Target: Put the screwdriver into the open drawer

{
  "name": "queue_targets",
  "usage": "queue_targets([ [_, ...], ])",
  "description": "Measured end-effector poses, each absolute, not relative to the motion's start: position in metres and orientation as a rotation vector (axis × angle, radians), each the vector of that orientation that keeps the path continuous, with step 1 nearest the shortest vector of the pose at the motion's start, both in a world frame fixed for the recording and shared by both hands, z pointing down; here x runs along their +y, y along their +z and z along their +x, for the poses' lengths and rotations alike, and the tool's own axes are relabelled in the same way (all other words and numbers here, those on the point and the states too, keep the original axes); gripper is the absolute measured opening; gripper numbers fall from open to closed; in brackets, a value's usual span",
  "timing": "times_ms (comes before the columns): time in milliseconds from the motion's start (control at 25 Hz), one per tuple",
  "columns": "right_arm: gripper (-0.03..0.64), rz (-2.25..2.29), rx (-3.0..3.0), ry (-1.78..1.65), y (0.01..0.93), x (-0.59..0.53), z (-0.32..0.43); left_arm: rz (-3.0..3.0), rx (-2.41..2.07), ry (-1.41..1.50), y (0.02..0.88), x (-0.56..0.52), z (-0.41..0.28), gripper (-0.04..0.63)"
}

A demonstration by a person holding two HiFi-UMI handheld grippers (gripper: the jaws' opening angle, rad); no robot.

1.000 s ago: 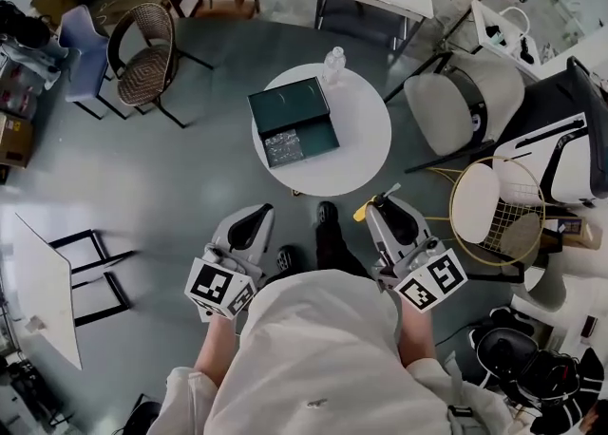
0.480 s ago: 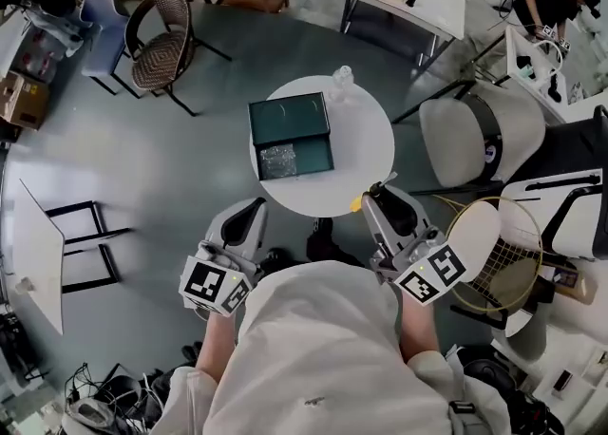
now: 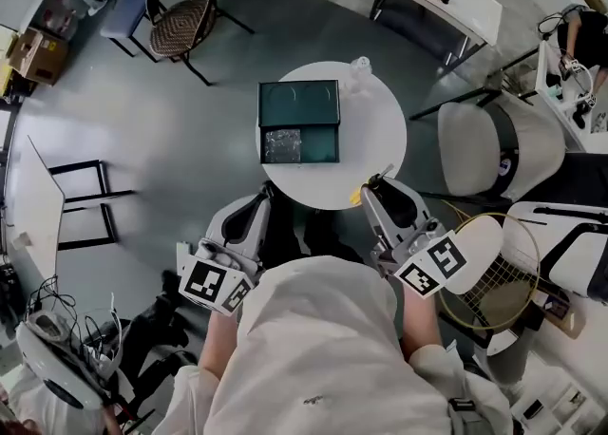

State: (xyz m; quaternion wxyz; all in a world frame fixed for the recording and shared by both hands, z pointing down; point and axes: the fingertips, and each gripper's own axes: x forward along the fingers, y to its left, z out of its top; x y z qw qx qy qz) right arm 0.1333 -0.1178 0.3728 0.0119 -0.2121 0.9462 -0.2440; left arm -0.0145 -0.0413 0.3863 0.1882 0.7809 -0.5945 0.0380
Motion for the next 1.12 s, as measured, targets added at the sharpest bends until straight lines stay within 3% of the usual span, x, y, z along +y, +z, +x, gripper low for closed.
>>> queue_targets([
  [560, 0.08, -0.583, 3.067, -0.698, 0.385, -0.134, 0.105, 2.152, -1.683, 0.123, 0.396, -0.042, -0.021, 0.01],
  [1120, 0.08, -0.474, 3.337, -0.482, 0.444, -0.149, 0.027, 2.061, -1.772, 0.083, 0.407, -0.028, -0.071, 0.011],
])
